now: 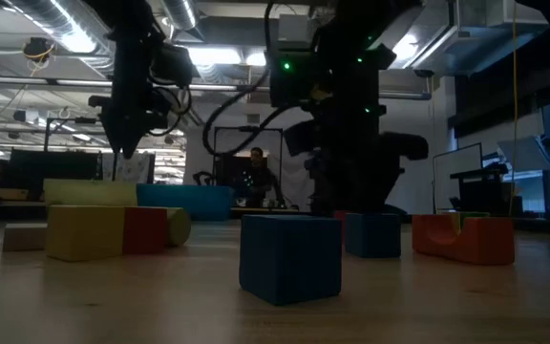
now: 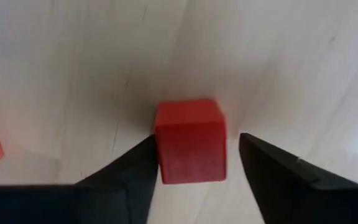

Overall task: Sort blocks by size
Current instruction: Put the red square block into the transparent bin

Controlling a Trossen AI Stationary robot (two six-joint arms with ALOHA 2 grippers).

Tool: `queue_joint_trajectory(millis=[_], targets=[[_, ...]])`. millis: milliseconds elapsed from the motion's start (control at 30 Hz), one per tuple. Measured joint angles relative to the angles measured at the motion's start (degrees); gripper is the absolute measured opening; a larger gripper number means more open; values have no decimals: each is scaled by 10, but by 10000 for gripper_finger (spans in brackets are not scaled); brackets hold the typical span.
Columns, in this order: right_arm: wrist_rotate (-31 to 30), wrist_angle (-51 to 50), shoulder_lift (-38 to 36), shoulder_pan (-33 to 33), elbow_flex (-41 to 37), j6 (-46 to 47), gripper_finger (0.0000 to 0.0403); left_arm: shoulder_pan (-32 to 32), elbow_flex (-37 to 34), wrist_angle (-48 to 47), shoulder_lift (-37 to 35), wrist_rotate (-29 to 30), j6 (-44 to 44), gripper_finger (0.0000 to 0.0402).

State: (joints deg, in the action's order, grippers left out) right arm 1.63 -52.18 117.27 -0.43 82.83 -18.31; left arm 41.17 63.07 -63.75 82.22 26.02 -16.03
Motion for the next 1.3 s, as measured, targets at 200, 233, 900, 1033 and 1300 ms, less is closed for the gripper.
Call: queue_joint_trajectory(millis=[200, 233, 900, 1033, 1300], targets=[[0, 1, 0, 0, -14, 1, 133, -25, 0, 13, -24, -3, -5, 152], [0, 2, 0, 1, -14, 1, 133, -30, 0, 20, -28, -9, -5, 150], [102, -339, 1, 116, 192, 272, 133, -188, 0, 281, -53, -139, 117, 129], [116, -380, 1, 186, 226, 418, 133, -217, 0, 306, -51, -140, 145, 129], [164, -378, -3, 349, 233, 673, 133, -267, 0, 306, -51, -140, 149, 129]])
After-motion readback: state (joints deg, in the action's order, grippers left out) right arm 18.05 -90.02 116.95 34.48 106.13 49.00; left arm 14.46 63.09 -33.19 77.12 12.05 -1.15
